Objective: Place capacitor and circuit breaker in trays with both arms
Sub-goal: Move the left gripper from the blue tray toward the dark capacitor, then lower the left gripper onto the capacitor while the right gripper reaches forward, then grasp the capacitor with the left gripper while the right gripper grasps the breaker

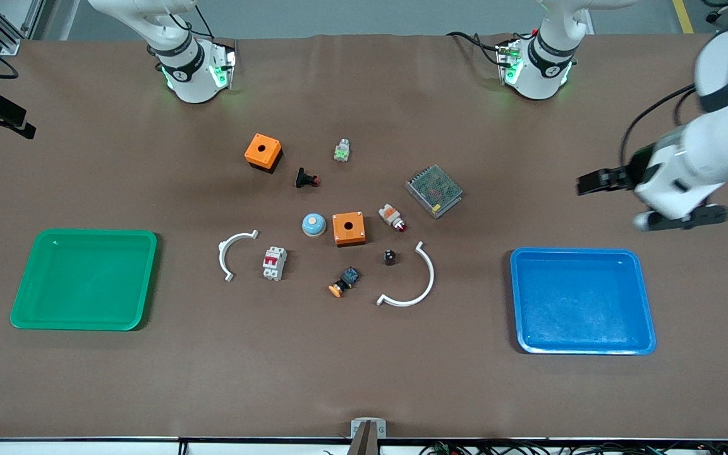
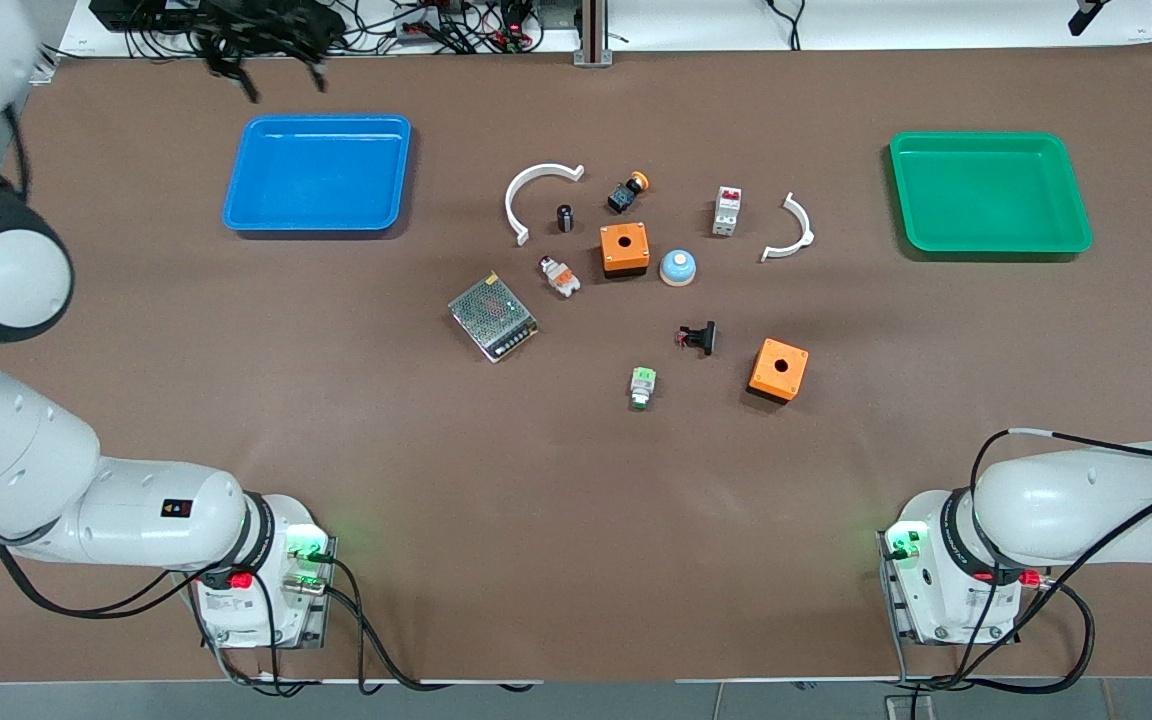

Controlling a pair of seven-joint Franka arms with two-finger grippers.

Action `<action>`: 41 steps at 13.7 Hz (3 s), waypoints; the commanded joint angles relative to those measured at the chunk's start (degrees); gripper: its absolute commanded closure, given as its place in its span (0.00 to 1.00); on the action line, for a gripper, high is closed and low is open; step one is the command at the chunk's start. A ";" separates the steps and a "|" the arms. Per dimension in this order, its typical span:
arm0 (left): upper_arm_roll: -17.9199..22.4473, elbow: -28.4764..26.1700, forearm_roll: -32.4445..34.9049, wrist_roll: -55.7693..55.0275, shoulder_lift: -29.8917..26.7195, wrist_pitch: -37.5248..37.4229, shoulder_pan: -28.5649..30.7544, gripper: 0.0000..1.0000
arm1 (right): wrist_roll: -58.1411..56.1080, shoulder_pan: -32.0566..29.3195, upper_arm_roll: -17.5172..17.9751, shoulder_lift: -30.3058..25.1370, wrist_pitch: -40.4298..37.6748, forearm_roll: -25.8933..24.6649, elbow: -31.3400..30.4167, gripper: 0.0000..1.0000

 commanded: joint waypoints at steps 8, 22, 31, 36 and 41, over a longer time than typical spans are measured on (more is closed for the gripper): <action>-0.73 0.08 5.68 -34.20 17.38 23.04 -20.28 0.00 | -2.67 -0.91 0.12 13.27 2.91 -0.36 2.66 0.00; 0.24 6.67 10.08 -47.85 32.43 41.26 -27.68 0.00 | 11.17 5.58 0.38 15.11 17.22 4.55 -5.43 0.00; 0.42 8.17 11.75 -47.85 36.56 43.02 -29.61 0.06 | 30.86 19.20 0.38 20.90 31.89 4.55 -9.30 0.00; 0.42 8.17 11.75 -47.85 36.65 43.11 -29.44 0.36 | 38.79 26.41 0.30 27.67 43.22 4.38 -10.96 0.00; 0.42 8.17 11.75 -47.85 37.26 43.37 -29.26 0.54 | 41.25 29.67 0.12 32.59 52.46 3.51 -13.78 0.00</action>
